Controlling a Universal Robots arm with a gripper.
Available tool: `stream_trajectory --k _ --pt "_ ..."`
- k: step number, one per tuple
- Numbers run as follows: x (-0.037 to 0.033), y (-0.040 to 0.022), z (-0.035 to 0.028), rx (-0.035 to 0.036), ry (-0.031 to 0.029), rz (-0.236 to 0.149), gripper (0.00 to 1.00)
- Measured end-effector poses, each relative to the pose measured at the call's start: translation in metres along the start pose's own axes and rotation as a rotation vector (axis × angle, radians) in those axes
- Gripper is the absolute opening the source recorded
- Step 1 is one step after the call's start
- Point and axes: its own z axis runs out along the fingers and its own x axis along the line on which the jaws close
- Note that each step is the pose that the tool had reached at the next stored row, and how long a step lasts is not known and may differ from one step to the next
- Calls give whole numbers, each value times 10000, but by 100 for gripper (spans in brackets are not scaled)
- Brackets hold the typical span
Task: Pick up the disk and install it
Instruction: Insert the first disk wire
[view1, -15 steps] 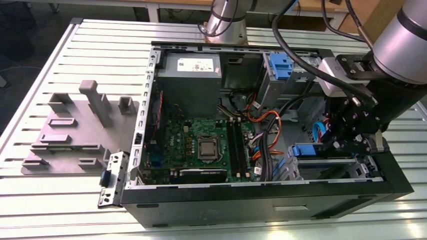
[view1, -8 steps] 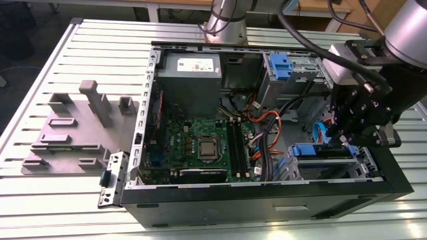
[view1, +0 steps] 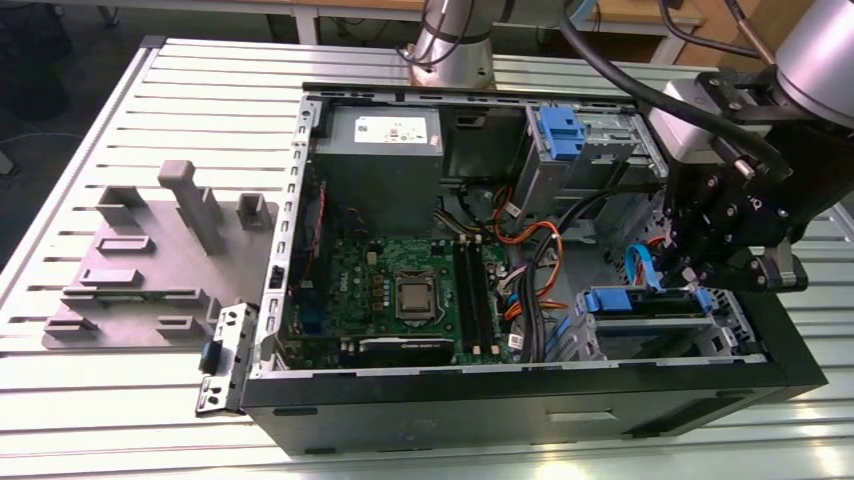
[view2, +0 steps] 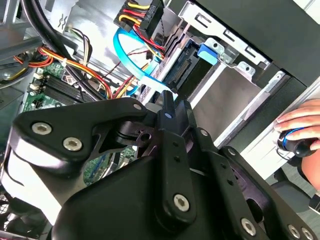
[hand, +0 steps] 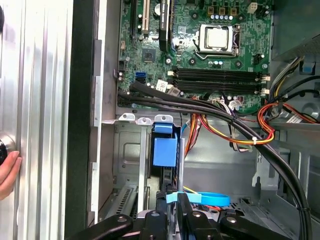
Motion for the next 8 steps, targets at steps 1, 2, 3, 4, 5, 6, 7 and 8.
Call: stream_trajectory --k 1,2,3,4,5,6,7,8 --pt "0 -8 2 -43 -2 4 23" --pt "0 -13 3 -58 -2 15 23" --pt "0 -13 2 -59 0 25 23" --pt "0 -13 2 -59 0 31 23" --pt "0 -13 3 -60 -1 35 23" --pt "0 -13 3 -60 -1 38 23" --pt "0 -14 3 -60 -3 42 23" --pt "1 -14 2 -60 -4 73 23"
